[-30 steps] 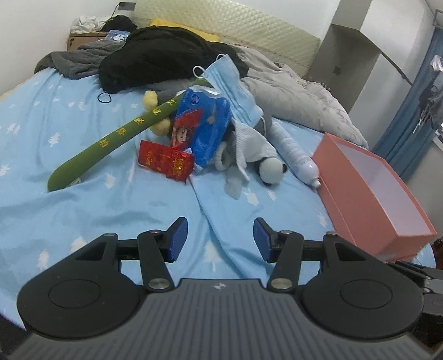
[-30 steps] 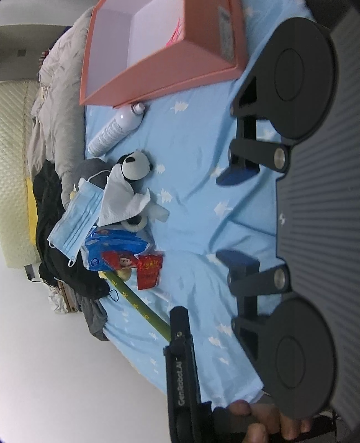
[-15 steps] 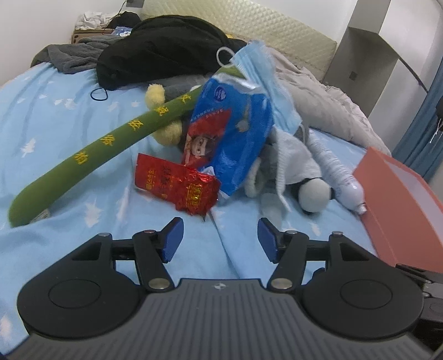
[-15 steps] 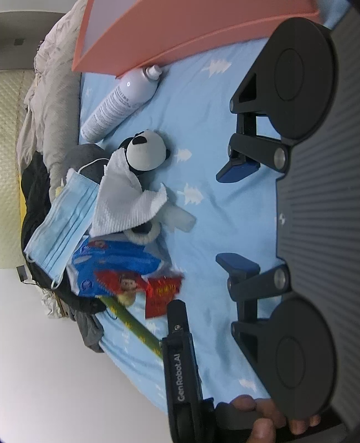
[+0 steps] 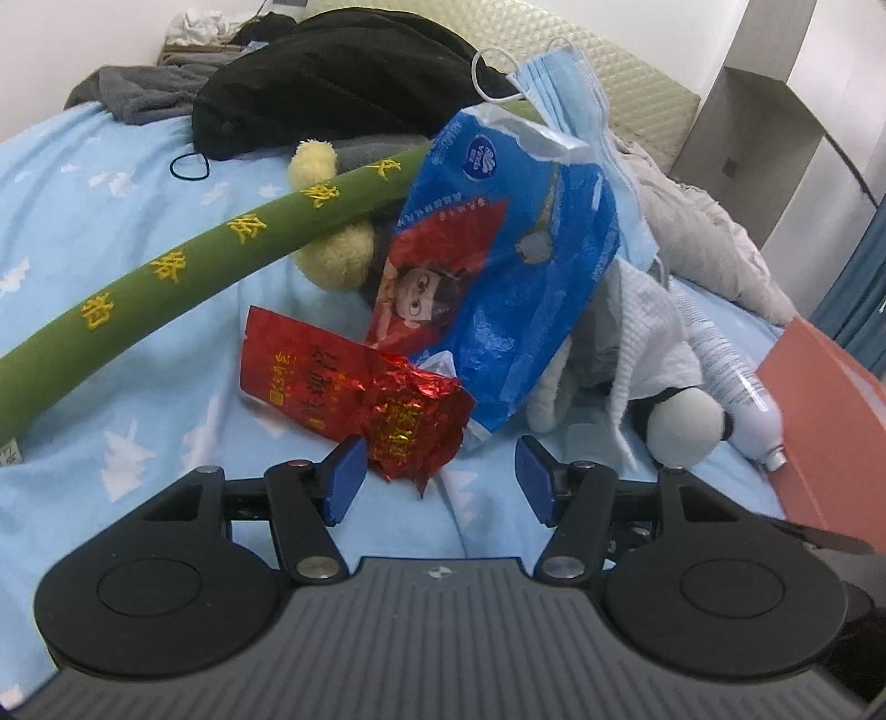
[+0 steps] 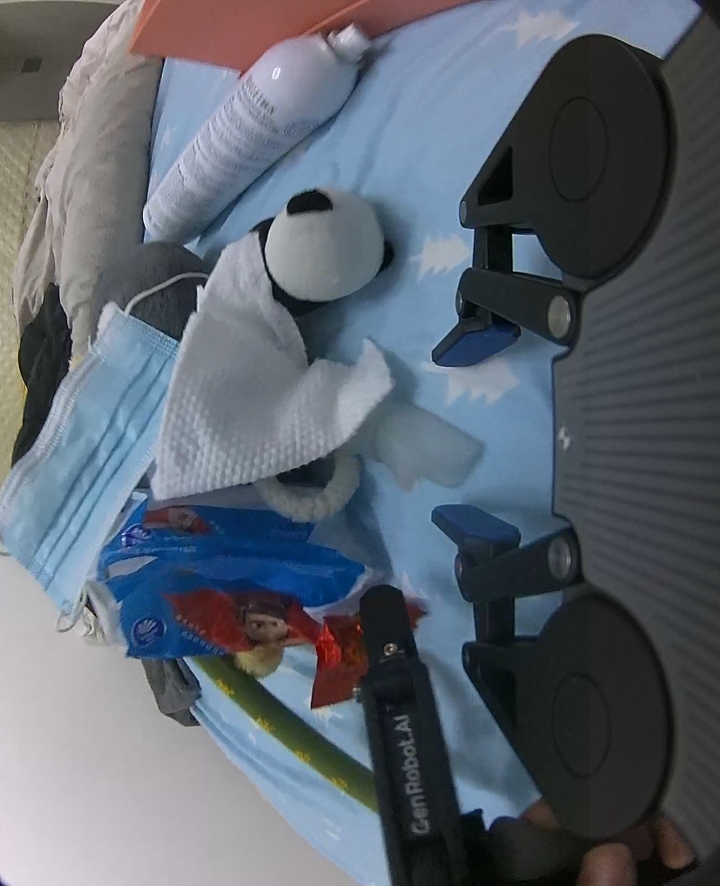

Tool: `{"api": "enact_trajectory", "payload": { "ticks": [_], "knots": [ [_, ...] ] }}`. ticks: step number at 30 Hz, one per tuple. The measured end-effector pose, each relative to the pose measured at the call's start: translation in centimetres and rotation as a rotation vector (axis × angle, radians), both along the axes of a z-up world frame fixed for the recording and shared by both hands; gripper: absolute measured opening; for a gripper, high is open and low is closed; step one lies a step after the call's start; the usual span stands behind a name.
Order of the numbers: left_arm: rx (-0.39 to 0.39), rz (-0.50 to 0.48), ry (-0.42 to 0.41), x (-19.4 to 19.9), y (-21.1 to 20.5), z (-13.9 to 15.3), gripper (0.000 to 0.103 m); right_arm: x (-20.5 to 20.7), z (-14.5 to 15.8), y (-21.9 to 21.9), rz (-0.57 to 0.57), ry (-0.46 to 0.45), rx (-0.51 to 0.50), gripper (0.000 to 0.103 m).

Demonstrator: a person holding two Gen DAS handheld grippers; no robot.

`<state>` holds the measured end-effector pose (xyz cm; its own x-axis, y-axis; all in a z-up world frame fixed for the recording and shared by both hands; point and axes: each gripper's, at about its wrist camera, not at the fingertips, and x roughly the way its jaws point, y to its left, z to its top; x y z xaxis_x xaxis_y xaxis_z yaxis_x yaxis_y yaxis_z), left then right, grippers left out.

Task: Organize soft objects
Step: 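Grasp the red foil candy wrapper with the left tool while the right tool grasps a clear plastic piece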

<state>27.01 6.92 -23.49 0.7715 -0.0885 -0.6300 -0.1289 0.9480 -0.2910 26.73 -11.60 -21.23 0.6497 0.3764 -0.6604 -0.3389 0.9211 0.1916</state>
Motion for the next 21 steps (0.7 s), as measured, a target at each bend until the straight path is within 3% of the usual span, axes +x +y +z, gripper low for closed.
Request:
{"api": "enact_trajectory", "payload": {
  "ticks": [3,7,14,16,21],
  "knots": [
    [0.037,0.031,-0.012,0.3,-0.3,-0.2,0.065,0.8,-0.4,0.7,0.0,-0.011,-0.014,0.058],
    [0.028,0.065,-0.013,0.7,-0.3,-0.5,0.063,1.3,-0.6,1.3,-0.013,-0.024,-0.027,0.056],
    [0.048,0.08,-0.026,0.2,-0.4,-0.5,0.047,1.5,-0.4,1.7,-0.004,-0.035,-0.044,0.035],
    [0.039,0.075,-0.026,0.0,-0.4,-0.4,0.046,1.3,-0.3,1.5,-0.001,-0.032,-0.047,0.026],
    [0.009,0.06,-0.022,-0.9,-0.4,0.2,0.045,0.8,0.2,0.8,0.006,-0.018,-0.036,0.018]
  ]
}}
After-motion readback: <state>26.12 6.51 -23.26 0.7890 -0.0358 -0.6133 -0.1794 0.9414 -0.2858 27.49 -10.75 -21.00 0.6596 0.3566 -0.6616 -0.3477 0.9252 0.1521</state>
